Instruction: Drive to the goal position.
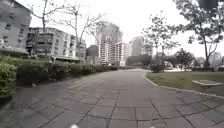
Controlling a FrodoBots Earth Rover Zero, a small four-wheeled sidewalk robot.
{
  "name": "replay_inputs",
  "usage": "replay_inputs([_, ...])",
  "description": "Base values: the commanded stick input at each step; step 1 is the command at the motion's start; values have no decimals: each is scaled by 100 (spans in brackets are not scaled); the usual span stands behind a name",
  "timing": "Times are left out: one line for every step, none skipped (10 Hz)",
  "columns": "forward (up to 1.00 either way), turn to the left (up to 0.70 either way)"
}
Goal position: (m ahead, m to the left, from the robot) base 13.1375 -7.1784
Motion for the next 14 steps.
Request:
replay_inputs([100, 0])
replay_inputs([100, 0])
replay_inputs([100, 0])
replay_inputs([100, 0])
replay_inputs([100, 0])
replay_inputs([100, -13])
replay_inputs([100, -34])
replay_inputs([100, -17])
replay_inputs([100, -1])
replay_inputs([100, 0])
replay_inputs([100, 0])
replay_inputs([100, 0])
replay_inputs([100, 0])
replay_inputs([100, 0])
